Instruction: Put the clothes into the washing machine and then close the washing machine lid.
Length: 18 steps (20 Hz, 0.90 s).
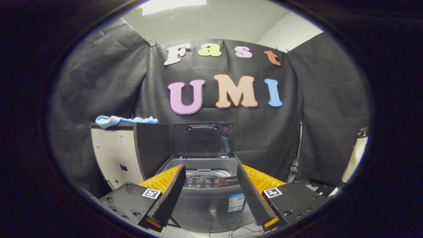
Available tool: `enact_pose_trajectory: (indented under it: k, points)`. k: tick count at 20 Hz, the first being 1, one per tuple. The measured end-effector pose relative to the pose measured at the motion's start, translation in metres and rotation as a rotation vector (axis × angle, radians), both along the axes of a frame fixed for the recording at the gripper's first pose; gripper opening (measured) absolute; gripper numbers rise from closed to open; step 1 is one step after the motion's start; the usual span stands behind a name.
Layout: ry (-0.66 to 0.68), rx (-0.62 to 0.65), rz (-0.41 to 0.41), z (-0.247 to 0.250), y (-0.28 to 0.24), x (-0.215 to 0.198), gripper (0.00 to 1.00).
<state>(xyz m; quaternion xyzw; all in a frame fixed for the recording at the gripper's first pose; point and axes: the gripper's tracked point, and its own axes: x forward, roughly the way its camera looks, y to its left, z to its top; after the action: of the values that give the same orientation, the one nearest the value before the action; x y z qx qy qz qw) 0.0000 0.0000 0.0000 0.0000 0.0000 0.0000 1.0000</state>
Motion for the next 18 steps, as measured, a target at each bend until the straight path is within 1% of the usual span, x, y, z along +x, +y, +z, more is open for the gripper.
enact_pose_trajectory:
  k: [5, 7, 11, 15, 17, 18]
  points:
    - [-0.003, 0.01, -0.011, 0.001, 0.002, 0.003, 0.96]
    - [0.012, 0.033, -0.014, -0.001, 0.005, 0.006, 0.96]
    - [0.031, 0.106, -0.025, 0.001, 0.011, 0.018, 0.96]
    - [0.09, 0.219, -0.067, 0.005, 0.011, 0.036, 0.96]
    - [0.09, 0.286, -0.037, 0.024, 0.021, 0.05, 0.97]
    - [0.103, 0.288, -0.045, 0.032, 0.023, 0.059, 0.97]
